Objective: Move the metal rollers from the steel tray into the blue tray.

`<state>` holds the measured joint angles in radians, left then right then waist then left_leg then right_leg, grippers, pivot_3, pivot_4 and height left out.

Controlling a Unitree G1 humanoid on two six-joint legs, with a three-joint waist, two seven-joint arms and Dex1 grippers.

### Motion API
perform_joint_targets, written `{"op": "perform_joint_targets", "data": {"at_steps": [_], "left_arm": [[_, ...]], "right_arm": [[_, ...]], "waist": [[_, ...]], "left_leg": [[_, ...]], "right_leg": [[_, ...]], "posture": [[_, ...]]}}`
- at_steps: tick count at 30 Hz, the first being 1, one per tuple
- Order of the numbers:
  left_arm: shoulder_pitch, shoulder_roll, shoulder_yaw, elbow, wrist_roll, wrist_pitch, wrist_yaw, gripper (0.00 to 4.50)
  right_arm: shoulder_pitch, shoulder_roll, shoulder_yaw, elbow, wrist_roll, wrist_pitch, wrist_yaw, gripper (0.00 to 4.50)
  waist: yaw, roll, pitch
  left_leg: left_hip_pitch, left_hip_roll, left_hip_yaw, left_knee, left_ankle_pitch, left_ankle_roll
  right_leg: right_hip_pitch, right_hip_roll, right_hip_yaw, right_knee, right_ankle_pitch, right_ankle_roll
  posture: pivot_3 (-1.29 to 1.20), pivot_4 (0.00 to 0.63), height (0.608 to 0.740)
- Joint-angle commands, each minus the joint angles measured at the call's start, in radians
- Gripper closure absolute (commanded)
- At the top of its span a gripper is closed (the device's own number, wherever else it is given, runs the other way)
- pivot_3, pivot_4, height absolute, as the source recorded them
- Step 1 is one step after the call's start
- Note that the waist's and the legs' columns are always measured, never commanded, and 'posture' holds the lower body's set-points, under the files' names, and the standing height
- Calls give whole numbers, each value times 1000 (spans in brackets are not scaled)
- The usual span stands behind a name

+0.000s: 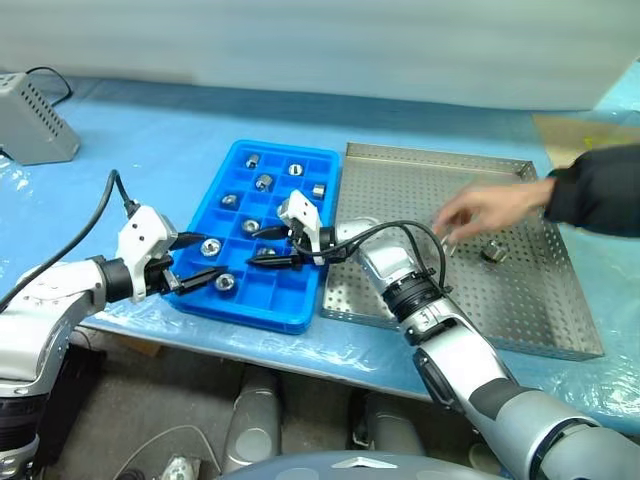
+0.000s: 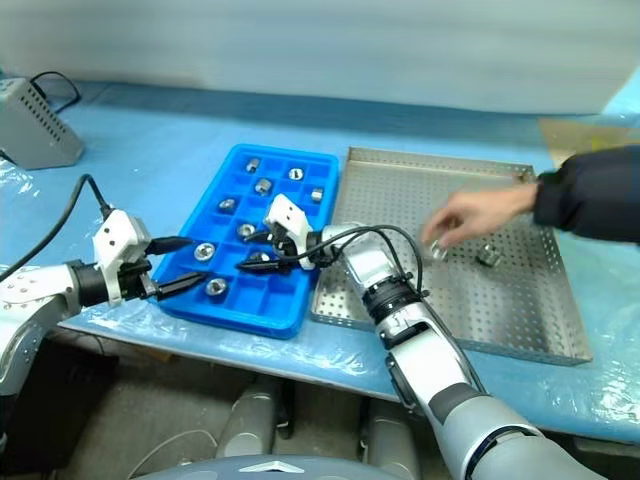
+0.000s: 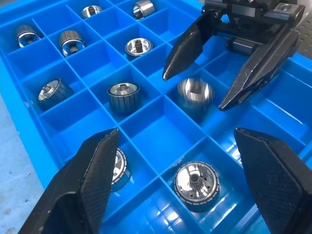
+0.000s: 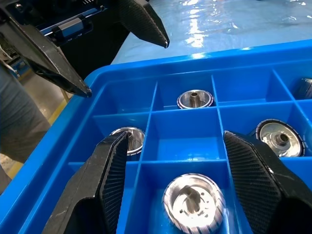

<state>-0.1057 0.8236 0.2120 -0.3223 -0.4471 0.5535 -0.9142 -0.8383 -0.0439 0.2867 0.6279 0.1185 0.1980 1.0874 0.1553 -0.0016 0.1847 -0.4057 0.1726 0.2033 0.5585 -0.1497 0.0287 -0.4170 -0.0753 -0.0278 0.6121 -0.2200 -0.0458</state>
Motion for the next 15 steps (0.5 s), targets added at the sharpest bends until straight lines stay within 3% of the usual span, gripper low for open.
{"op": "perform_joint_targets", "data": {"at_steps": [1,9,15], "left_arm": [[-47,-4,-28,15,0,-32,-17,503],[-194,-54,-143,137,30,-84,-59,503],[-359,-146,-271,288,85,-155,-115,503]], "right_arm": [[2,-25,-34,-65,19,3,-7,1295],[44,-117,-92,-234,52,70,-36,1295],[116,-230,-162,-383,68,141,-106,1295]], "waist": [[-2,0,0],[-18,-1,0],[-36,-1,-1]], "left_leg": [[0,0,0,0,0,0],[0,0,1,0,2,-2],[0,0,1,3,2,-2]], "right_leg": [[0,0,0,0,0,0],[-3,0,1,4,0,-1],[-2,0,2,6,0,-1]], "posture": [[236,150,740],[98,150,740],[-28,150,740]]}}
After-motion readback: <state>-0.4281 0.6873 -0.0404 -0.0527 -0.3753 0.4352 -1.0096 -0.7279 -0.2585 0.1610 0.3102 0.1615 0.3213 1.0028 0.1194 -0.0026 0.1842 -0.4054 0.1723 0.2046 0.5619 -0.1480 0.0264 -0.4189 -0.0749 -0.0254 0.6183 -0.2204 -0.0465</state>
